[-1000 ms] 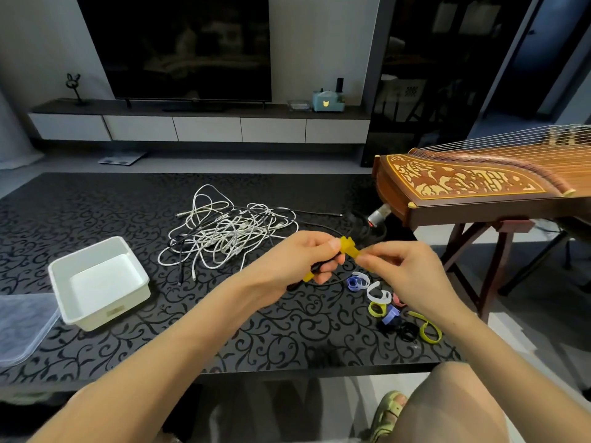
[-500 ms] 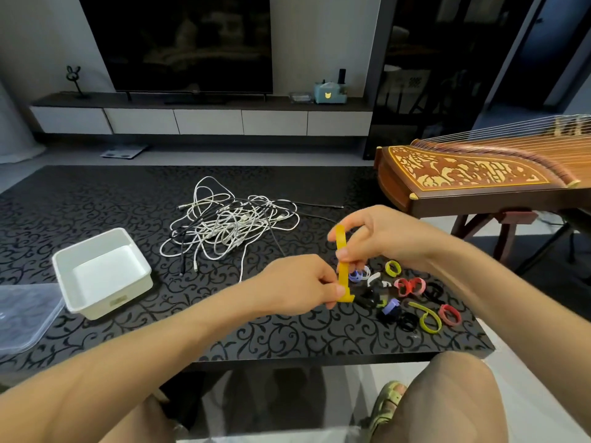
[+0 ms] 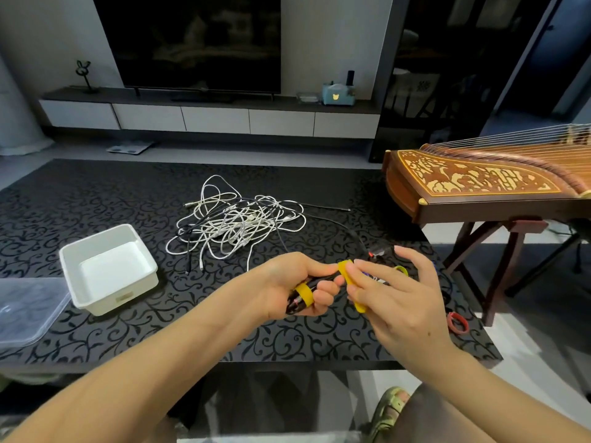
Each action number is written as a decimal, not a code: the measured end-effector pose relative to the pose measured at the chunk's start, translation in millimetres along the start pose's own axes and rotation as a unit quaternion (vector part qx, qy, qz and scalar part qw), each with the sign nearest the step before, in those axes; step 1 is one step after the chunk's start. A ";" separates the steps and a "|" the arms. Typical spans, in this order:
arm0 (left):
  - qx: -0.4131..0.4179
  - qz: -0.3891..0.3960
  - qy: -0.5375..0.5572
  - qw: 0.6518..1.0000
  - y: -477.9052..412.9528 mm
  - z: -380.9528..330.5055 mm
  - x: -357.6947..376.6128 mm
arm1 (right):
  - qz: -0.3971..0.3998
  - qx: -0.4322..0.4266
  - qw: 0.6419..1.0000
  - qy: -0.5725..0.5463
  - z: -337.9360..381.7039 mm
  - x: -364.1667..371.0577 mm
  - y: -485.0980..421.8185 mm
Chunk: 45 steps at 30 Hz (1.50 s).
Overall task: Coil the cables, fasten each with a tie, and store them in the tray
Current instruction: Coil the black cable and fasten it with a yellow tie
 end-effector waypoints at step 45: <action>-0.113 -0.004 -0.112 0.987 46.6 14.0 -75.1 | 0.365 -0.085 0.926 -0.043 42.7 103.5 -84.7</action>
Point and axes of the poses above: each hand's wrist, its own y-axis away from the middle knuckle, its own x-axis out of the palm, z = x × y, the point moved 10 cm from there along -y, towards the middle knuckle, and after that the axes turned 15 degrees about z, right-handed, at the moved point
